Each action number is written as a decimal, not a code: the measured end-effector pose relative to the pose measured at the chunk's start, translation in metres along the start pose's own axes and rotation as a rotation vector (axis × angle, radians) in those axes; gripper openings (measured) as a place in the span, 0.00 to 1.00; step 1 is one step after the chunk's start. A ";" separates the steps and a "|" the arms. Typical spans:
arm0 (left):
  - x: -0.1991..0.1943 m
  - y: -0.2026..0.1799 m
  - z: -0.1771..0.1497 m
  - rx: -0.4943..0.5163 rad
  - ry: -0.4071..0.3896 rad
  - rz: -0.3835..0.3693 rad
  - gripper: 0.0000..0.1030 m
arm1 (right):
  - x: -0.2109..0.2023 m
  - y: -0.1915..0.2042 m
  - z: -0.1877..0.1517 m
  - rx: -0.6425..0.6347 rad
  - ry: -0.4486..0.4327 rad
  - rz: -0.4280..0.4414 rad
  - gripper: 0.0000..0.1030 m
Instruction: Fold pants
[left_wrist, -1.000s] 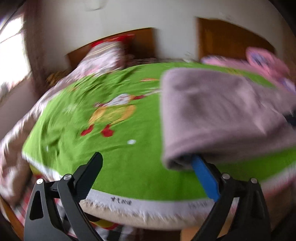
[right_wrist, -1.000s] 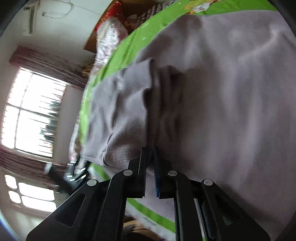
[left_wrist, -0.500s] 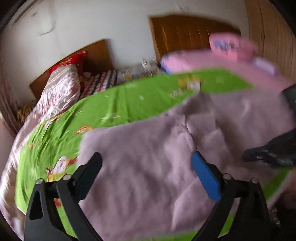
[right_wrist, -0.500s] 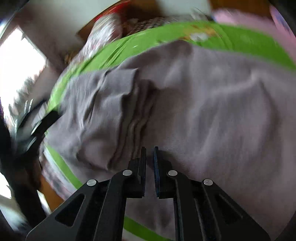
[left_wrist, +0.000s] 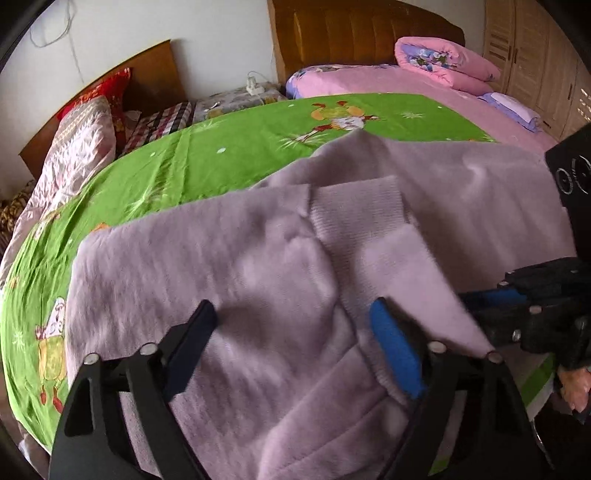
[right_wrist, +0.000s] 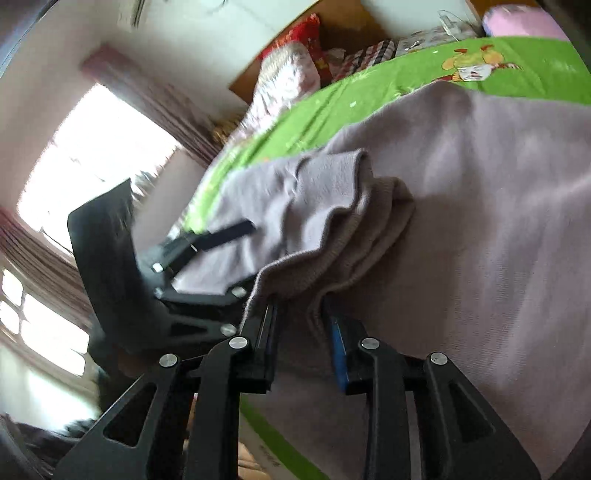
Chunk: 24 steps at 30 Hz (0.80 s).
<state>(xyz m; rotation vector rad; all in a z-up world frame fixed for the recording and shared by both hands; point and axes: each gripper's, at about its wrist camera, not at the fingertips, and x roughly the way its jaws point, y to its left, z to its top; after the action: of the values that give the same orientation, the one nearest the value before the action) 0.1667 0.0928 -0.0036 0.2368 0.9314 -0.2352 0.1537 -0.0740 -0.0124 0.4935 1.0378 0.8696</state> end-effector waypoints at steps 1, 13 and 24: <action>-0.003 -0.005 0.003 0.018 -0.012 0.004 0.72 | -0.003 0.002 -0.001 0.007 -0.012 0.017 0.29; -0.006 -0.017 -0.011 -0.023 -0.044 -0.057 0.69 | -0.022 -0.021 -0.002 0.232 -0.068 0.207 0.84; -0.069 0.009 -0.084 -0.131 -0.166 -0.059 0.78 | 0.002 0.012 -0.005 0.013 0.053 -0.213 0.17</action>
<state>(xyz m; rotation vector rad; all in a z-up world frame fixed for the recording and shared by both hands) 0.0655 0.1329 0.0052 0.0679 0.7862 -0.2437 0.1449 -0.0651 -0.0069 0.3642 1.1230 0.6905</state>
